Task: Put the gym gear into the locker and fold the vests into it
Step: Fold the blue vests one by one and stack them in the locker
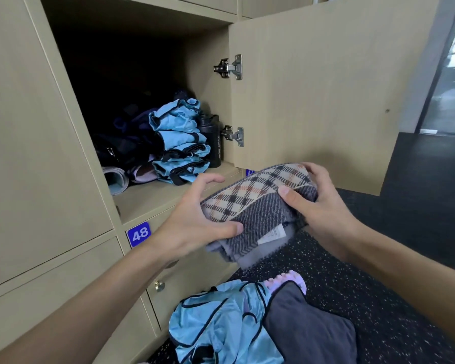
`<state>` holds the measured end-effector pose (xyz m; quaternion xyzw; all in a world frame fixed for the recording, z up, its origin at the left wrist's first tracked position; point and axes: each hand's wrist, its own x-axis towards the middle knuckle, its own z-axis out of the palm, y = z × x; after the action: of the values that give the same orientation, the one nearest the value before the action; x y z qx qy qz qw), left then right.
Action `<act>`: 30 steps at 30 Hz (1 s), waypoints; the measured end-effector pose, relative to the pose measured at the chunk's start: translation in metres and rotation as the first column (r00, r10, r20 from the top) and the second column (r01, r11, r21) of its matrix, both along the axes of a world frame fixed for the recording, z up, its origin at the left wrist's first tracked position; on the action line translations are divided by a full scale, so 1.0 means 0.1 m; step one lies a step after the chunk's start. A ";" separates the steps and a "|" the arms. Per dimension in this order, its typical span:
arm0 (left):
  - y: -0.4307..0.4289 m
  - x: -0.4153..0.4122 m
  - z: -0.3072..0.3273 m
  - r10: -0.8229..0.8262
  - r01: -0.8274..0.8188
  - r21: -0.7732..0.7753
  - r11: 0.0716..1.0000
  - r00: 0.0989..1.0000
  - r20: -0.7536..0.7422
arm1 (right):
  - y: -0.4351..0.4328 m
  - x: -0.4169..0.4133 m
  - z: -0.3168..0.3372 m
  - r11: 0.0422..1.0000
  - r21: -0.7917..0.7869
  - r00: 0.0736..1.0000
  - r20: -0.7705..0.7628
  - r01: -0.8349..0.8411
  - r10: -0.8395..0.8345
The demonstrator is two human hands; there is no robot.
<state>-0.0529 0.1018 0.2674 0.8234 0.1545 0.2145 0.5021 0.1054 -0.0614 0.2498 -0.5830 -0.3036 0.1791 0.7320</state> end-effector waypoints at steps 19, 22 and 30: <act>1.50 0.29 -0.28 0.588 -0.484 0.844 0.231 0.761 0.275 | 2.68 0.18 -0.42 0.975 0.093 0.949 -0.227 -0.203 0.219; 1.65 0.34 -0.42 0.617 -0.382 0.890 0.250 0.771 0.158 | 2.89 0.16 -0.46 0.963 0.090 0.933 -0.239 -0.254 0.268; 1.94 0.38 -0.70 0.695 -0.340 0.921 0.190 0.709 0.119 | 3.12 0.34 -0.55 0.969 -0.242 0.778 0.600 -0.047 0.188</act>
<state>-0.0152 0.2954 0.1973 0.8718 0.3675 0.2805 -0.1622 0.1396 0.2505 0.1953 -0.6643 -0.5414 0.0552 0.5124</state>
